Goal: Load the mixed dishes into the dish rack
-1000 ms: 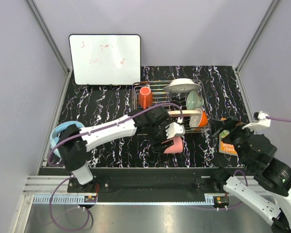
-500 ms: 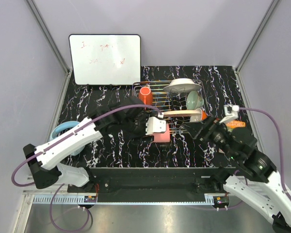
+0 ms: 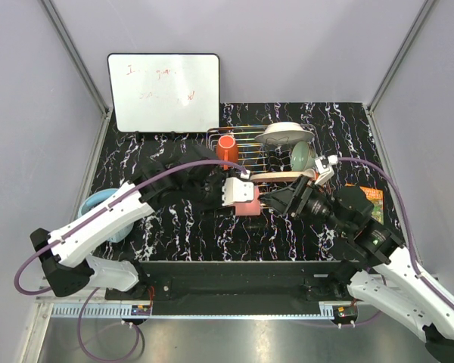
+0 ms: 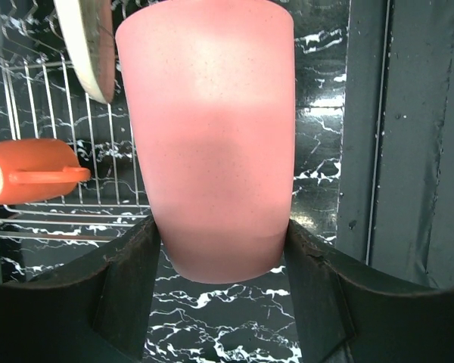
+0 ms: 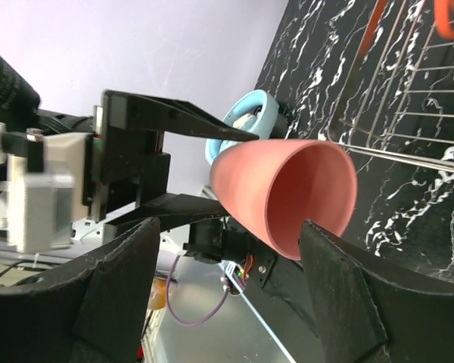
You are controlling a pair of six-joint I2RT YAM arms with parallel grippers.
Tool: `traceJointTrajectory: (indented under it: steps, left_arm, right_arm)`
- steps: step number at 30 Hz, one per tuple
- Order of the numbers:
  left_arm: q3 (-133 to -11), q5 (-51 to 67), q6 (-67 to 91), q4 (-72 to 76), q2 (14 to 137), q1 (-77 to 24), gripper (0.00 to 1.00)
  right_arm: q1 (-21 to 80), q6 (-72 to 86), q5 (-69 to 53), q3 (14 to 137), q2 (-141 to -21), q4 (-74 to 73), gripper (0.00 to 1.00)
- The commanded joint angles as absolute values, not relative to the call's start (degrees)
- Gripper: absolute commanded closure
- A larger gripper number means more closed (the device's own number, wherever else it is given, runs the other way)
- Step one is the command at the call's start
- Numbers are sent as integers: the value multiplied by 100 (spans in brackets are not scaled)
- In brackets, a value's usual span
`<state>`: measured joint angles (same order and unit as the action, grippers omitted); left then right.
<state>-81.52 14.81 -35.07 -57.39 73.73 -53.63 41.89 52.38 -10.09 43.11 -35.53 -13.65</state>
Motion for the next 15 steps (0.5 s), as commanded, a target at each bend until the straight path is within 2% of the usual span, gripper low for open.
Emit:
traceJointTrajectory:
  steps: [1,15]
  left_arm:
    - [-8587,1503,-3568,-5528,7427,-5353,74]
    - [-8552,1784,-3314,-5327,7514,-5353,76]
  right_arm:
    - [4184,5423,-1476,4123,-3761,-739,20]
    - [4175,5440,-1828,3885,-4544,604,35]
